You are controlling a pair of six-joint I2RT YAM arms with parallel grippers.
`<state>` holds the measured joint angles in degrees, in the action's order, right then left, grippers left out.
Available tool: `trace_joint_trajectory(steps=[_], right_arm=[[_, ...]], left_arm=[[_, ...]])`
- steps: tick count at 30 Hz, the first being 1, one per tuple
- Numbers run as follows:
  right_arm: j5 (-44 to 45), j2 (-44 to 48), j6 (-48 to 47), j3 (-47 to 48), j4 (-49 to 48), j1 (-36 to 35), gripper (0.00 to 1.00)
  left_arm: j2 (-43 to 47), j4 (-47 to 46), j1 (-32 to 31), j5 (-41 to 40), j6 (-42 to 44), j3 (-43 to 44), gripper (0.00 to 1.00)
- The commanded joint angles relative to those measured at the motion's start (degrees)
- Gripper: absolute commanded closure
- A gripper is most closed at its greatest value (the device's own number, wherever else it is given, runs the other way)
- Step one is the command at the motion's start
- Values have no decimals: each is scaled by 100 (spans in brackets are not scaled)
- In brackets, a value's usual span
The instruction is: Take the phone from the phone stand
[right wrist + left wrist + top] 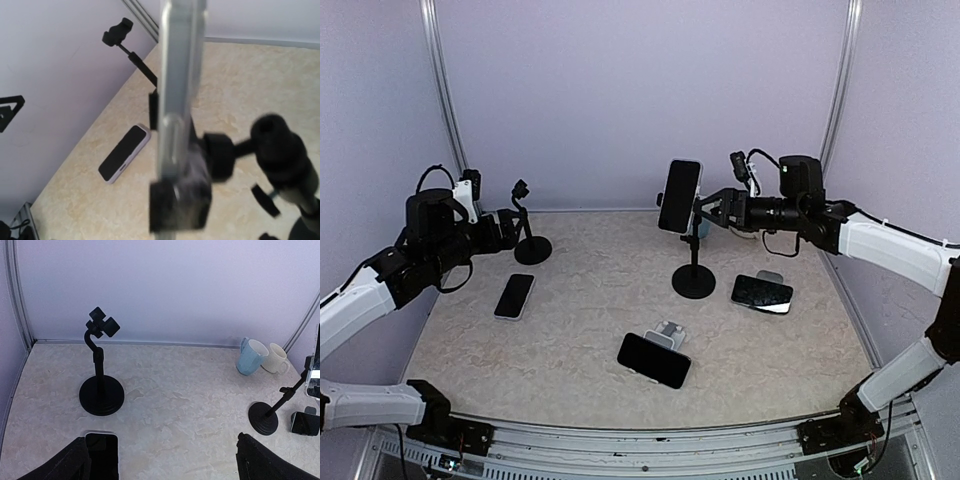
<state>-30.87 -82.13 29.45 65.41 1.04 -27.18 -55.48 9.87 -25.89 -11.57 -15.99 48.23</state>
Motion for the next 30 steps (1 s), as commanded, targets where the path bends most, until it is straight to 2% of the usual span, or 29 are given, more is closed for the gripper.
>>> trace_joint_trajectory(steps=[1,11,15,30], right_arm=[[-232,-255,140,399,15,47,18],[-134,-628,131,676,118,46,39],[-138,-659,118,658,113,44,51],[-22,-730,-70,831,201,-20,74]], left_arm=[[54,-299,-132,38,92,-29,1],[11,-371,-202,93,60,-33,1],[-41,-401,-211,123,45,-21,1],[-283,-470,-351,141,59,93,1]])
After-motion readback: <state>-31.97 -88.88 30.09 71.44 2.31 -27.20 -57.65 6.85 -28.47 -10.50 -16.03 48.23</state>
